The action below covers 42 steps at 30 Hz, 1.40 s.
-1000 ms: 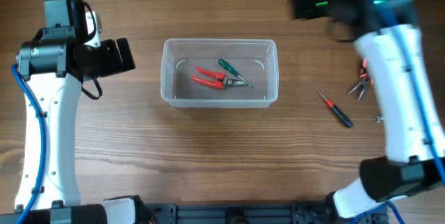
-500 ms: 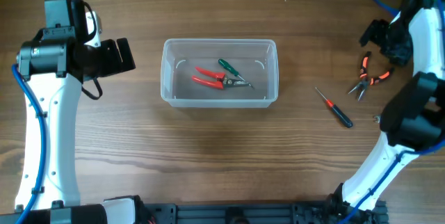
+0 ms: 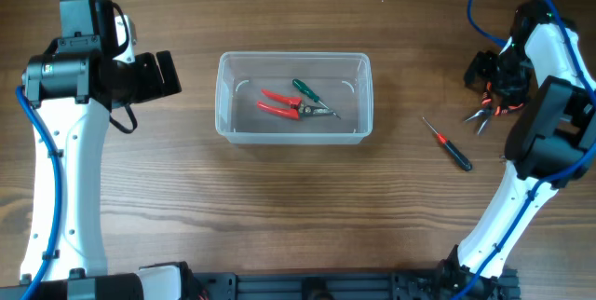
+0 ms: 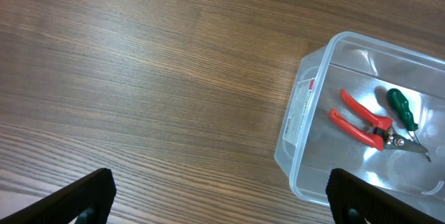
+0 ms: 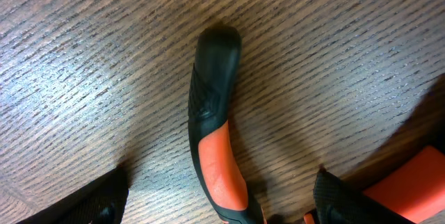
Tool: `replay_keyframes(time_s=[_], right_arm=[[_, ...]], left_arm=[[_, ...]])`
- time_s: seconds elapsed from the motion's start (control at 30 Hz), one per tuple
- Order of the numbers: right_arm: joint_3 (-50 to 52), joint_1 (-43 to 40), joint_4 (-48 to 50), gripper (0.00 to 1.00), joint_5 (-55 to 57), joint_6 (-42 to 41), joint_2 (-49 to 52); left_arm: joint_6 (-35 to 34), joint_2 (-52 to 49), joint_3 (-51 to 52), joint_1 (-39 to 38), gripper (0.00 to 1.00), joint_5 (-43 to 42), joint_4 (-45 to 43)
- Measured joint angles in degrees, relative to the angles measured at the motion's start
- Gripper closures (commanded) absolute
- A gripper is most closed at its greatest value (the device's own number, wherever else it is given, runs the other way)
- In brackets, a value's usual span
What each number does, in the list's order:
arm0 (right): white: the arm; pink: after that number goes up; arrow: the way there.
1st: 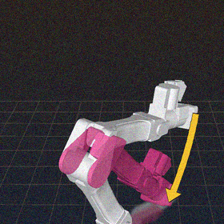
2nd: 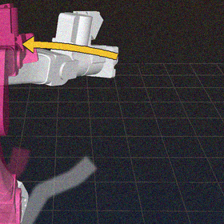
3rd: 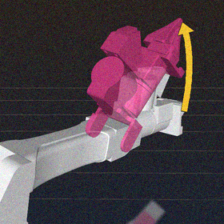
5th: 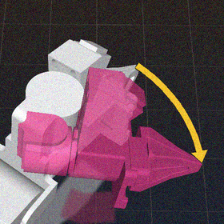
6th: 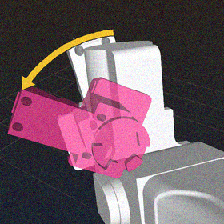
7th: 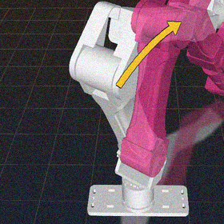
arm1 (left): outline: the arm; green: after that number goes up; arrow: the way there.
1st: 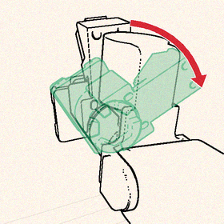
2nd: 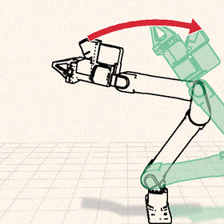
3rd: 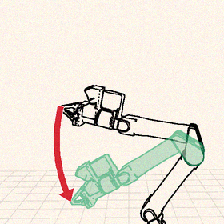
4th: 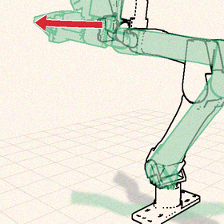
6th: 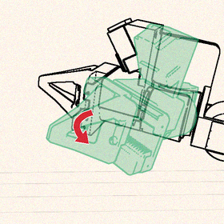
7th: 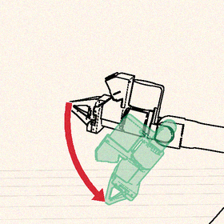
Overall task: Pack container
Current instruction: 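Grasp the orange-black pliers with the right gripper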
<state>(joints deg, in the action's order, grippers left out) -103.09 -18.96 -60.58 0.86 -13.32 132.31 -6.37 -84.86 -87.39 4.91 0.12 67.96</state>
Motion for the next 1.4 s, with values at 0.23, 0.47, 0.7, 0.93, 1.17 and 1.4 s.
replay_keyframes(time_s=[0.23,0.47,0.7,0.93,1.17,1.4], right_arm=[[2.2,0.0,1.7,0.72,0.3,1.3,-1.2],[2.5,0.0,1.7,0.96,0.4,1.3,-1.4],[2.1,0.2,0.3,0.96,-1.5,3.8,-1.6],[-1.8,9.9,-1.5,0.96,-3.7,11.6,-14.4],[-5.5,37.7,-2.8,0.96,-6.7,34.6,-29.8],[-3.1,50.2,-3.0,0.96,-8.5,59.6,-20.1]], left_arm=[[0.0,0.0,0.0,0.0,0.00,0.0,0.0],[0.0,0.0,0.0,0.0,0.00,0.0,0.0],[0.0,0.0,0.0,0.0,0.00,0.0,0.0],[0.0,0.0,0.0,0.0,0.00,0.0,0.0],[0.0,0.0,0.0,0.0,0.00,0.0,0.0],[0.0,0.0,0.0,0.0,0.00,0.0,0.0]])
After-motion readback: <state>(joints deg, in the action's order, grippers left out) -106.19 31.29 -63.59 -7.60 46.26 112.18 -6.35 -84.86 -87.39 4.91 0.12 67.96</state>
